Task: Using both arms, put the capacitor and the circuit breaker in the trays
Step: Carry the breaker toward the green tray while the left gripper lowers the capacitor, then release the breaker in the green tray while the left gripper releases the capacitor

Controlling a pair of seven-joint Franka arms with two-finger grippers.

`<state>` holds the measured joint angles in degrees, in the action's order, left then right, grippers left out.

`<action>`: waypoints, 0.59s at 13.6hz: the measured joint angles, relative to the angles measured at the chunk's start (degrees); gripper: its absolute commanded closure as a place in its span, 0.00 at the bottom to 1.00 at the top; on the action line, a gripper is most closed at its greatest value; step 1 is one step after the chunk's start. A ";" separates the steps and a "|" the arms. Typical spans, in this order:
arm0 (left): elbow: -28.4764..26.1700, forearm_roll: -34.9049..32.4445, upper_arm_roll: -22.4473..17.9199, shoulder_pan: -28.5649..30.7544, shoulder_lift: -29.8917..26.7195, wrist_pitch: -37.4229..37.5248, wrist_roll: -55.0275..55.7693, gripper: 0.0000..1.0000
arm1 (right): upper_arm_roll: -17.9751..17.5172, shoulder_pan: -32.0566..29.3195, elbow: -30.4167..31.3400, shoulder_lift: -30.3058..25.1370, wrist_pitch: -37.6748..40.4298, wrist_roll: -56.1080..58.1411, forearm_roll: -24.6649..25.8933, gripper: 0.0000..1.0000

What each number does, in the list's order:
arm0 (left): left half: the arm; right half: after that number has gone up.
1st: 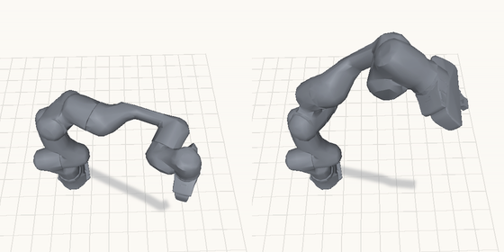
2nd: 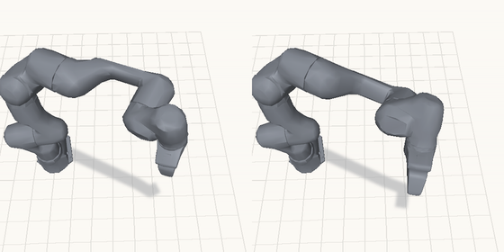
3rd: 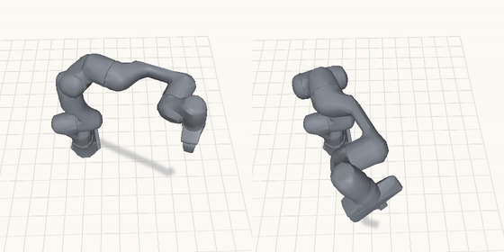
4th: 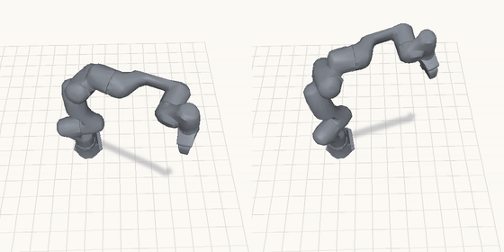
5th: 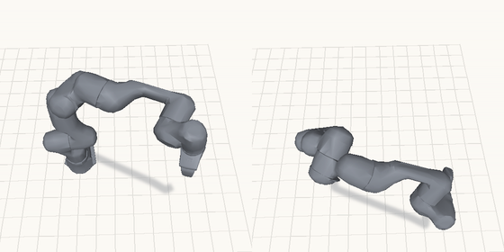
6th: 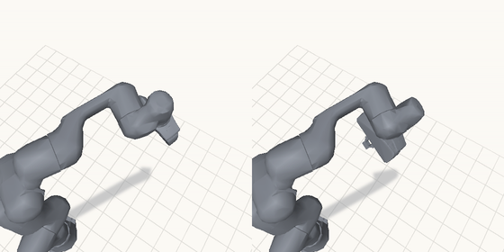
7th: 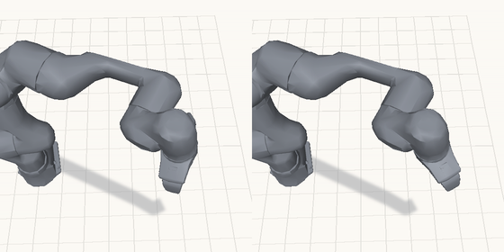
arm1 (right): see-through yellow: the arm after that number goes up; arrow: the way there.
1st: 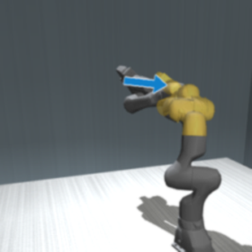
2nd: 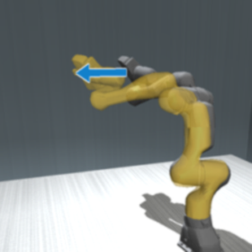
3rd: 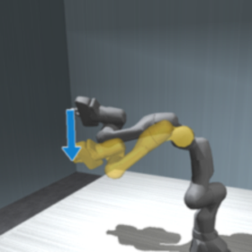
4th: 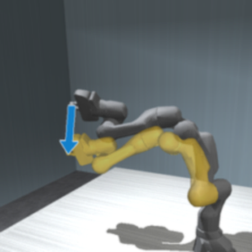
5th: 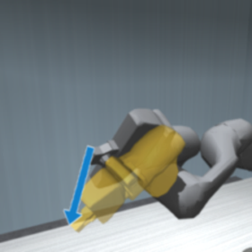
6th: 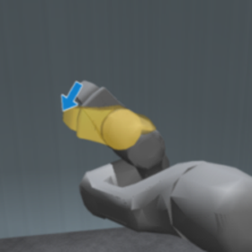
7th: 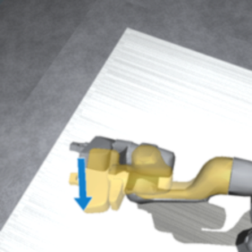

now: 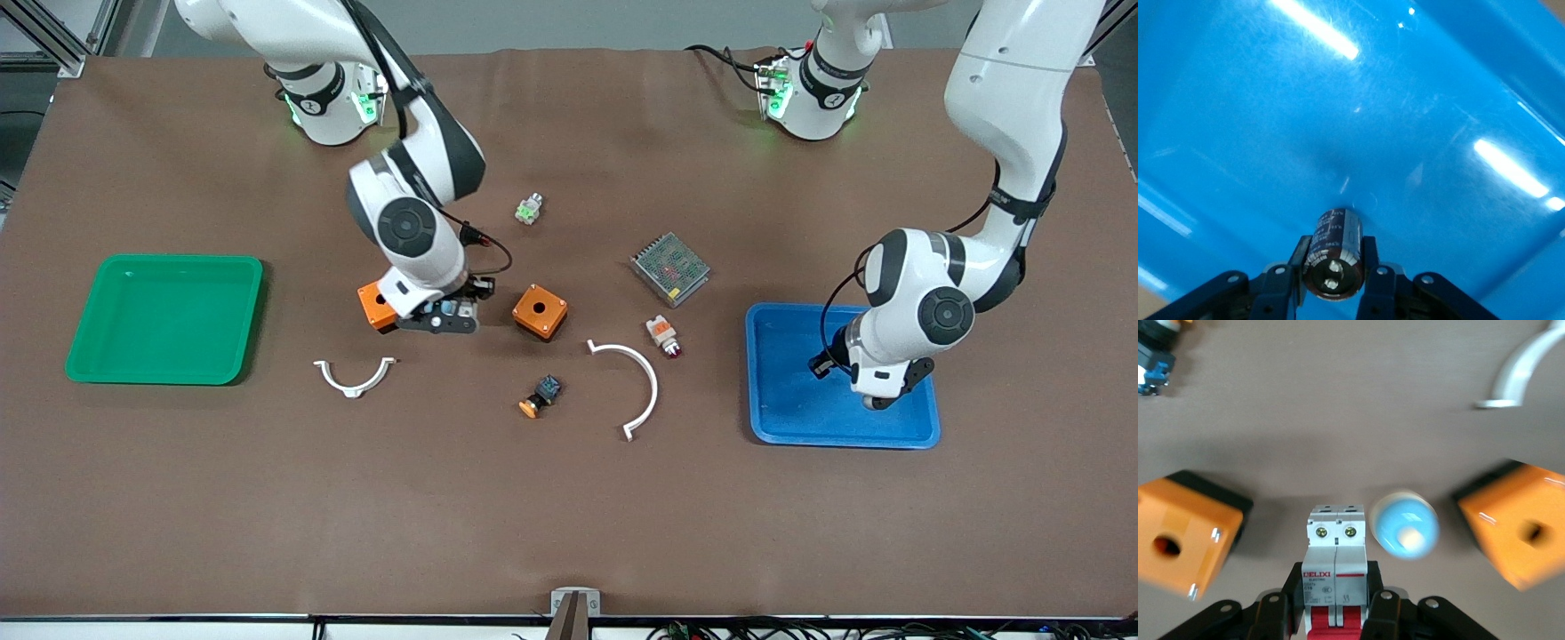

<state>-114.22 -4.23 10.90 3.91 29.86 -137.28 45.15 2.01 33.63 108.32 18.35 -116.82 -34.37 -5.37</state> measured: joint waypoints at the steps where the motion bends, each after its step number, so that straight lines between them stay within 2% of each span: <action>1: 0.05 -0.39 0.05 0.01 0.21 -0.55 -0.04 0.87 | 0.12 -1.72 -1.74 -3.13 6.17 0.73 0.06 0.80; 2: 0.00 -1.72 0.10 0.00 0.30 -1.11 -0.03 0.70 | 0.23 -4.20 -3.43 -6.74 12.70 2.67 0.47 0.80; 3: 0.02 -2.55 0.14 0.19 0.35 -1.49 -0.03 0.27 | 0.37 -7.16 -4.54 -10.14 18.00 5.35 1.89 0.80; 4: 0.03 -3.00 0.15 0.58 0.41 -1.83 -0.03 0.01 | 0.57 -10.39 -4.93 -13.07 21.63 8.84 3.74 0.80; 6: -0.02 -3.67 0.09 1.29 0.99 -2.21 -0.03 0.00 | 0.97 -17.60 -4.88 -16.71 25.66 17.01 6.71 0.80; 8: 0.51 -3.68 0.22 1.38 0.69 -2.32 -0.03 0.00 | 1.14 -25.62 -4.58 -17.10 25.92 25.90 8.27 0.80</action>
<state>-113.71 -7.91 11.12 5.29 30.55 -139.59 45.12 3.15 8.01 103.74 1.25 -90.89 -8.47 2.89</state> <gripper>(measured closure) 0.282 0.604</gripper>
